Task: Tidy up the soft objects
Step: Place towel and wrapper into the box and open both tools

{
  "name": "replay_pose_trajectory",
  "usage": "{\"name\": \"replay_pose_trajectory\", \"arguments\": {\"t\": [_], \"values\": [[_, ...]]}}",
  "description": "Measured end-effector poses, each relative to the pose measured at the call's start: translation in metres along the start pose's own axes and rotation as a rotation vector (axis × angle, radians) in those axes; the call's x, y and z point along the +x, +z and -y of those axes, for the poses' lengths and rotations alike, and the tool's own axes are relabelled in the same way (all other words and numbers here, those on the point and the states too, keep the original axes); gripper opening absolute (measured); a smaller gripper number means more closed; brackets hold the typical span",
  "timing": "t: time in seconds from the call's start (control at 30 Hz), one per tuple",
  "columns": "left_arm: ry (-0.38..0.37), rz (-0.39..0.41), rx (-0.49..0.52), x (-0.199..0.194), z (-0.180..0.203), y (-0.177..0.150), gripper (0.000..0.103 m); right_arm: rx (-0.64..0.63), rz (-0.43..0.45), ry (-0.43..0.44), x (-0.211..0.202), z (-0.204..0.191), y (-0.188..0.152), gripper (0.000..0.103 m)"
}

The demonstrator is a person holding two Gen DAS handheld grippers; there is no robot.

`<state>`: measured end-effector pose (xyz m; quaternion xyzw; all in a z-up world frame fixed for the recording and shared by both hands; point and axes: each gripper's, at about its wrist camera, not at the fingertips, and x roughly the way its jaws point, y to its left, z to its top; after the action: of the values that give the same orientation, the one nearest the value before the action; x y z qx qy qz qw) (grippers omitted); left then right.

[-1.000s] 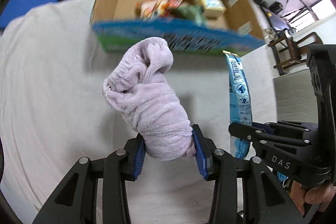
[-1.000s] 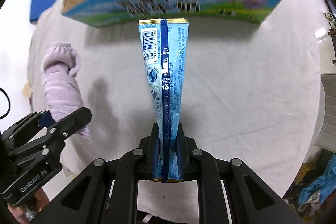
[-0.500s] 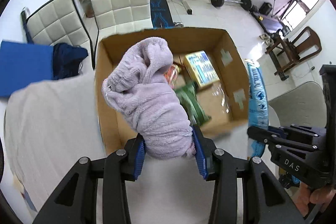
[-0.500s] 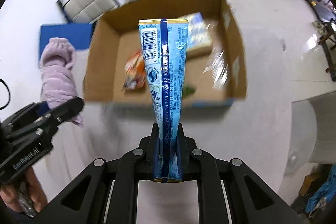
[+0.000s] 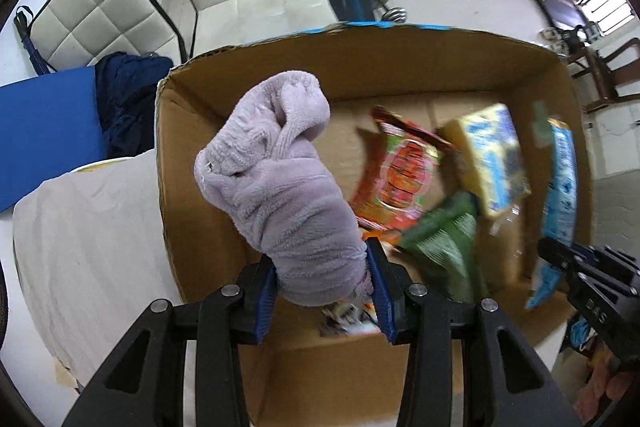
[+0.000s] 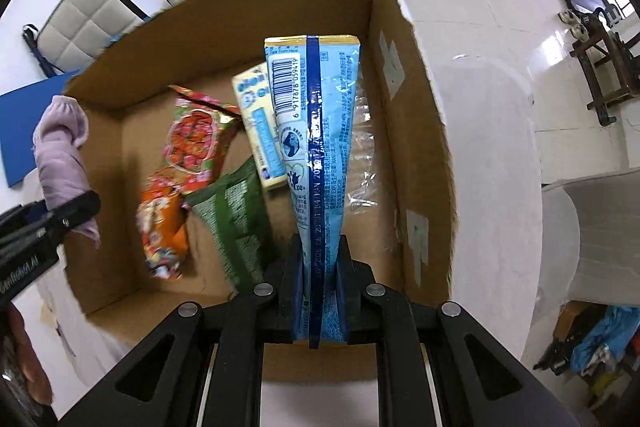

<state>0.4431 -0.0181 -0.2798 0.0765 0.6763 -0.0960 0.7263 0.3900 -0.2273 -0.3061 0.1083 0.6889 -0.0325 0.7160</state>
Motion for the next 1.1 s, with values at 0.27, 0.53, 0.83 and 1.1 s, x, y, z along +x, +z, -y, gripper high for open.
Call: {"name": "replay_pose_trajectory", "arguments": {"t": [0.27,0.53,0.83,1.1], "values": [[0.059,-0.071,-0.068,0.026,-0.014,0.013,0.042,0.019,-0.033,-0.021,0.015,-0.003,0.011,0.017],[0.003,-0.054,-0.131,0.016,-0.02,0.007,0.044,-0.001,-0.01,-0.035,0.002,-0.003,0.007,0.054],[-0.016,0.054,-0.123,-0.028,-0.011,-0.025,0.093,-0.073,0.046,-0.036,-0.015,-0.025,-0.01,0.089],[-0.006,0.132,-0.142,-0.056,-0.006,-0.067,0.093,-0.063,0.116,-0.042,-0.033,-0.025,-0.032,0.103]]}}
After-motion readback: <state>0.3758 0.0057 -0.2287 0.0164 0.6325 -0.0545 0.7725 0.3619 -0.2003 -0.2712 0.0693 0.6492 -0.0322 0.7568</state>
